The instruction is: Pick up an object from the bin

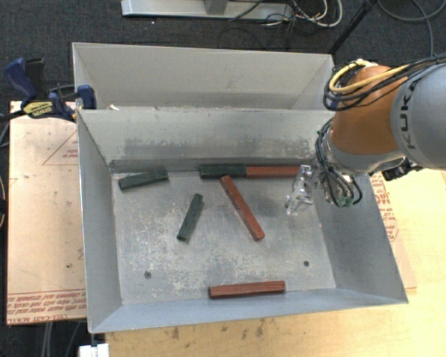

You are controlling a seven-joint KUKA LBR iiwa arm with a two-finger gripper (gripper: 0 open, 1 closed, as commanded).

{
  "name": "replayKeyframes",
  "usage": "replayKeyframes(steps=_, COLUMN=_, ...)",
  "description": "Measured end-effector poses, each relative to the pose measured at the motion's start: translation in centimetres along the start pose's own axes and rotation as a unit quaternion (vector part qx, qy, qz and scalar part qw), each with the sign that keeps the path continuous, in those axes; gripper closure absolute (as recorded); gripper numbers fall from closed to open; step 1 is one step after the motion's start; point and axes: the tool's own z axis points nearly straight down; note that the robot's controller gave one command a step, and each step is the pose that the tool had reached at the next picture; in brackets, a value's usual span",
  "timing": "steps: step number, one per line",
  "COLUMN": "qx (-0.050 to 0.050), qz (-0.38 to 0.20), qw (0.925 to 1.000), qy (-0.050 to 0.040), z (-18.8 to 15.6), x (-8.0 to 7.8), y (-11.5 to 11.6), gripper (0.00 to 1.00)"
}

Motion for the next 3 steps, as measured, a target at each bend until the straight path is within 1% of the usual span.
replayKeyframes(steps=1, qx=0.000, qz=0.000, qw=1.0000, qy=0.0001, z=0.0, x=0.0, y=0.0, gripper=0.00)
replayKeyframes(steps=2, qx=0.000, qz=0.000, qw=1.0000, qy=0.0001, z=0.0, x=0.0, y=0.0, gripper=0.00)
replayKeyframes(steps=3, qx=-0.001, qz=0.044, qw=0.9990, qy=-0.0026, z=2.0, x=-0.1, y=-0.9, gripper=0.00)
